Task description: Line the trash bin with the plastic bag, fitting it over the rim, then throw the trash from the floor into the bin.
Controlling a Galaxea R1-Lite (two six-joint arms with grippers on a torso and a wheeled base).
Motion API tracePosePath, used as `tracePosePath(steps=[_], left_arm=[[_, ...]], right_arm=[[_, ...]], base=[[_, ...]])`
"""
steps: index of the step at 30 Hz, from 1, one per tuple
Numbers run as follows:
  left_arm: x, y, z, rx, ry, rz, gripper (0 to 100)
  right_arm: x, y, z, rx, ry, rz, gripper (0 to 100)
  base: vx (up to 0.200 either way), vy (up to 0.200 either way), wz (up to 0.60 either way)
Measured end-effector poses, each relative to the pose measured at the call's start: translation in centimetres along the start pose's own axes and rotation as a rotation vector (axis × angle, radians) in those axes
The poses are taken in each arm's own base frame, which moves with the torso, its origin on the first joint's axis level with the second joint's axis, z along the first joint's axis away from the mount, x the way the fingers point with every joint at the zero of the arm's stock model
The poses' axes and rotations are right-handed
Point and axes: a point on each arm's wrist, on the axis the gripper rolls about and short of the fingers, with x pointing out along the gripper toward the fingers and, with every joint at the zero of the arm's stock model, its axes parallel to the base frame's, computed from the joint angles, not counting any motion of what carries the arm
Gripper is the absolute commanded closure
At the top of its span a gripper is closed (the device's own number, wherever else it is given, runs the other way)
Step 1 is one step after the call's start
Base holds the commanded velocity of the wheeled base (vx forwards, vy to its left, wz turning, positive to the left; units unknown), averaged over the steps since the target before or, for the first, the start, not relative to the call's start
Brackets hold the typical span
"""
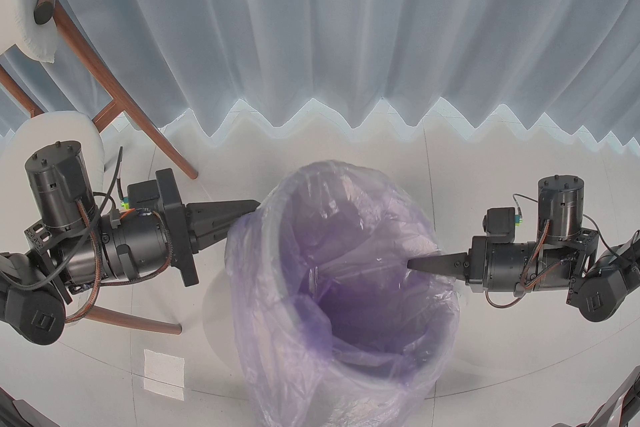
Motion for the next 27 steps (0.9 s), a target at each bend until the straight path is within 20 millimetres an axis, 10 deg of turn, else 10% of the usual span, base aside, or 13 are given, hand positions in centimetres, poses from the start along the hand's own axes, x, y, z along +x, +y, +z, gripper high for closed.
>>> tracePosePath(steps=[27], left_arm=[[-1.3, 1.9, 0.1, 0.0, -0.036, 0.062, 100]], right_arm=[[-0.4, 0.9, 1.1, 0.044, -0.095, 0.072, 100]], base=[[0.0, 0.0, 0.0]])
